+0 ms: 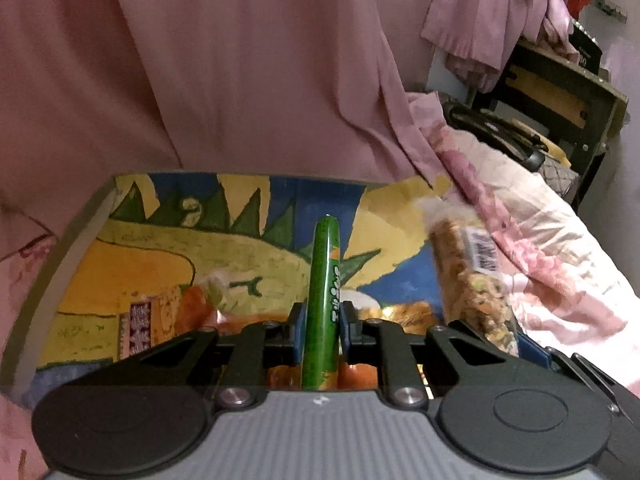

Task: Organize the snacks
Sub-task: 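Open the left gripper over the box while the right gripper releases the nut bar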

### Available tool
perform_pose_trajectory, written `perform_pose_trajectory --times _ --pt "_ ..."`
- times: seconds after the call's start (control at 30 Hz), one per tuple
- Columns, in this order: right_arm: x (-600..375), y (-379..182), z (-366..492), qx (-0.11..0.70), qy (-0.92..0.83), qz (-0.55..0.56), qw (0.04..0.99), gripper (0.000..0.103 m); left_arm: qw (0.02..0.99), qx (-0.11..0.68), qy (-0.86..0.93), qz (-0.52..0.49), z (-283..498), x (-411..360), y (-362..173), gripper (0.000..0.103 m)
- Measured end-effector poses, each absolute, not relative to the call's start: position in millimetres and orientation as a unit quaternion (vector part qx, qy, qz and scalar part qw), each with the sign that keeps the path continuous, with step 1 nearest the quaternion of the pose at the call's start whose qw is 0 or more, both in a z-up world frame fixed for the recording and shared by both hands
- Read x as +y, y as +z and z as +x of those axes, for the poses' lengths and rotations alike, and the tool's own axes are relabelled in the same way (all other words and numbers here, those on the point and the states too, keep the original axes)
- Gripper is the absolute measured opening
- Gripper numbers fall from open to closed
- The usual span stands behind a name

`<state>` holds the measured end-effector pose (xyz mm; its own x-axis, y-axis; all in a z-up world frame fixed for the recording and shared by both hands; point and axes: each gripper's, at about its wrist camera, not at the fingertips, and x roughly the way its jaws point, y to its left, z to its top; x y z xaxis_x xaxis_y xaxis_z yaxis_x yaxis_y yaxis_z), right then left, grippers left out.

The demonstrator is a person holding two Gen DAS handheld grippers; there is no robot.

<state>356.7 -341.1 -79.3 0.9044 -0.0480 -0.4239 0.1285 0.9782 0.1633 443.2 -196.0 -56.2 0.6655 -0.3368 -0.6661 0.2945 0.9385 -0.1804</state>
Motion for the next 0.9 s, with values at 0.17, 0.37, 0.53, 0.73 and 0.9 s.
perform_pose_trajectory --times 0.17,0.37,0.53,0.73,0.9 --pt "-340.2 -80.9 357.9 0.221 -0.046 0.088 0.970 0.038 0.908 0.381 -0.174 -0.021 441.0 -196.6 -59.4 0.019" --pt "-339.5 -80.4 358.8 0.224 -0.045 0.081 0.970 0.040 0.903 0.394 -0.168 -0.038 441.0 -193.3 -58.9 0.020" --pt "-340.7 -75.3 355.2 0.221 -0.047 0.082 0.971 0.053 0.902 0.393 -0.164 -0.070 436.3 -186.9 -50.9 0.044" --pt "-343.7 -57.3 337.3 0.197 -0.052 0.092 0.975 0.074 0.914 0.365 -0.160 -0.072 417.8 -179.9 -24.7 0.071" --pt "-349.7 -33.5 309.3 0.166 -0.057 0.115 0.978 0.085 0.921 0.347 -0.166 -0.067 395.5 -171.0 2.7 0.078"
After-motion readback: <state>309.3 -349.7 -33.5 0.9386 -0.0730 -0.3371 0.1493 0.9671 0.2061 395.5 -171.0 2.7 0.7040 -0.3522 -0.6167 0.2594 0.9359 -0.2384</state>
